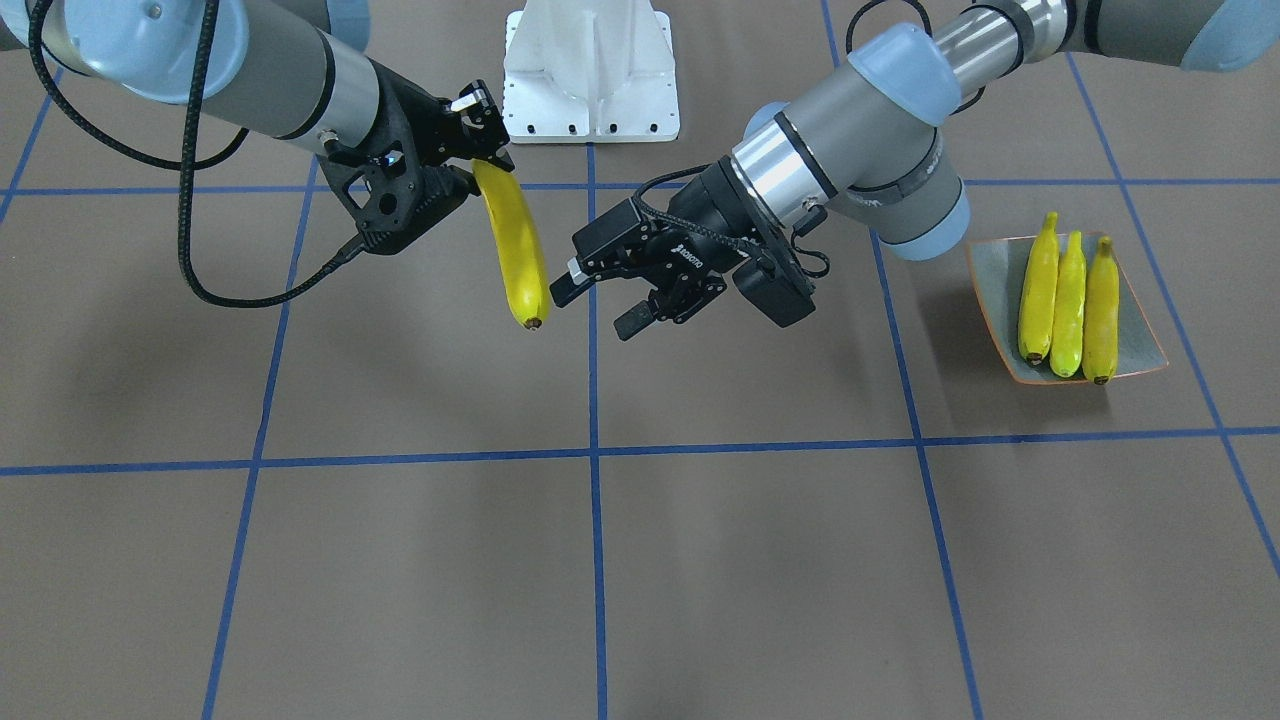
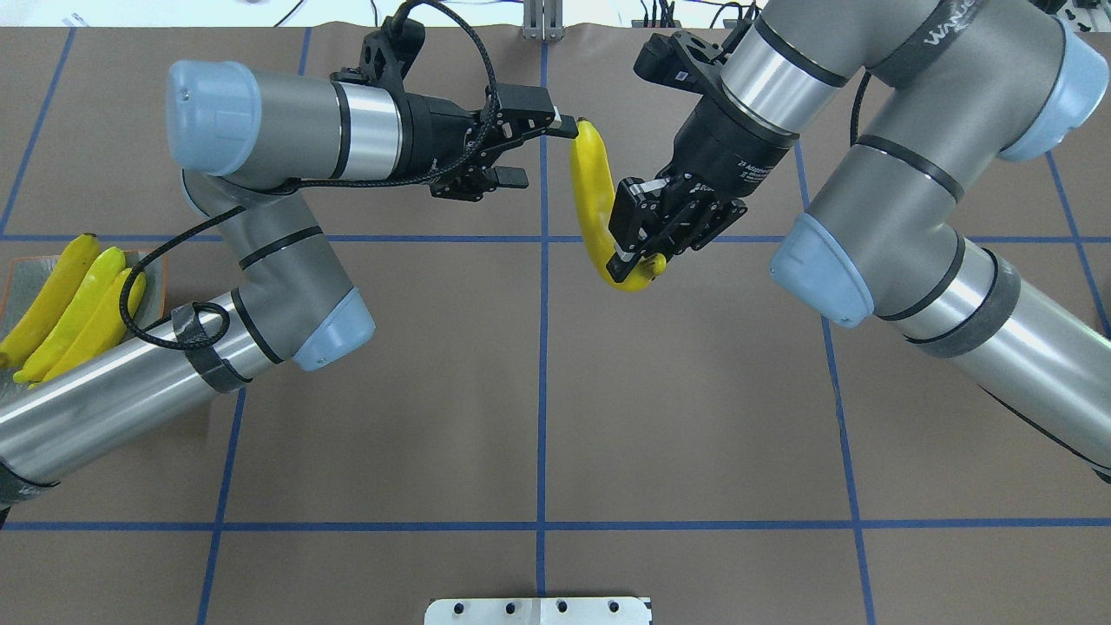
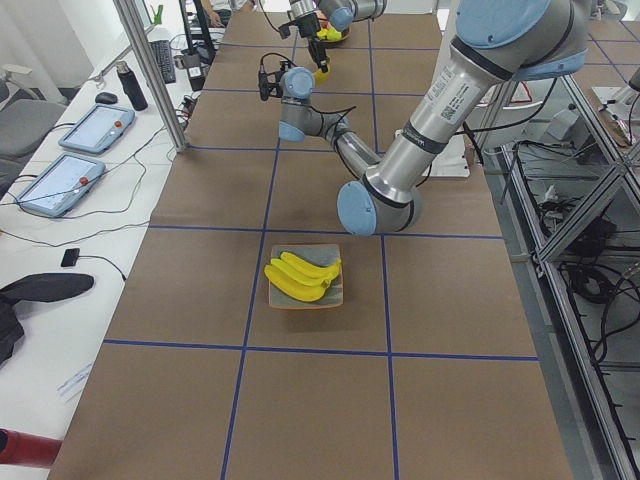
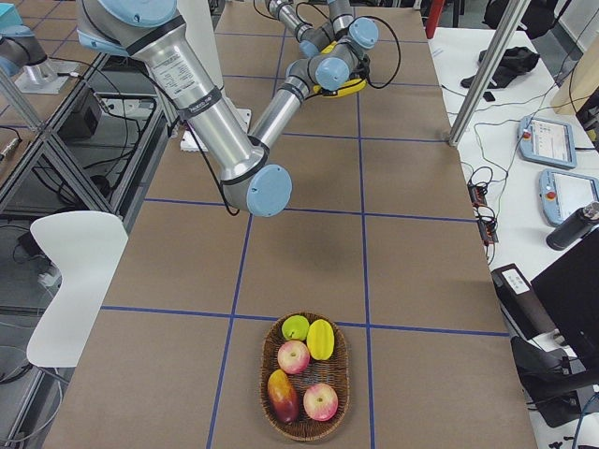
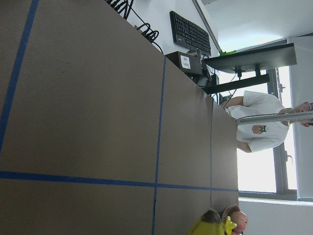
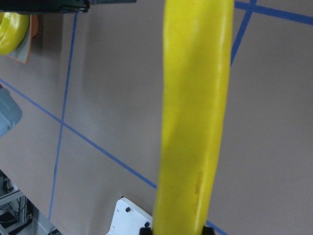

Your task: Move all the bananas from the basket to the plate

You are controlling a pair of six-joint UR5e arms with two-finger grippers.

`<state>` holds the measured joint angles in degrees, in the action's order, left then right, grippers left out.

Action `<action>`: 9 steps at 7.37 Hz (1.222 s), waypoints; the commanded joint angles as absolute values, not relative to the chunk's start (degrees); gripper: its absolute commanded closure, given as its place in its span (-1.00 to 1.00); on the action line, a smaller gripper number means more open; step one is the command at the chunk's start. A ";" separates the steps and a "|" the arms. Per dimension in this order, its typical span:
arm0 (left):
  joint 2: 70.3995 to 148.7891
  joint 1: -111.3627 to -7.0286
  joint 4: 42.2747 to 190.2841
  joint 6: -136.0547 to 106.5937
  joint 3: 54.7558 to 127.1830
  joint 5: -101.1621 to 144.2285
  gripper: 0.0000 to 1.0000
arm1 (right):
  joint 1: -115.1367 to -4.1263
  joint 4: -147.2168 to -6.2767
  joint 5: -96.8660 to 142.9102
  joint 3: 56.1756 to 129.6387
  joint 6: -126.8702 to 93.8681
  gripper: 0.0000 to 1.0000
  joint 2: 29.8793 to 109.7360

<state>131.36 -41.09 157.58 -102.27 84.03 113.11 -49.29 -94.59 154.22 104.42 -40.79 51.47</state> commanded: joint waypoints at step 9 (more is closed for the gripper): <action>131.13 -38.14 165.23 -107.67 84.55 113.03 -0.98 | -49.31 -78.71 154.42 100.29 -50.41 1.00 51.59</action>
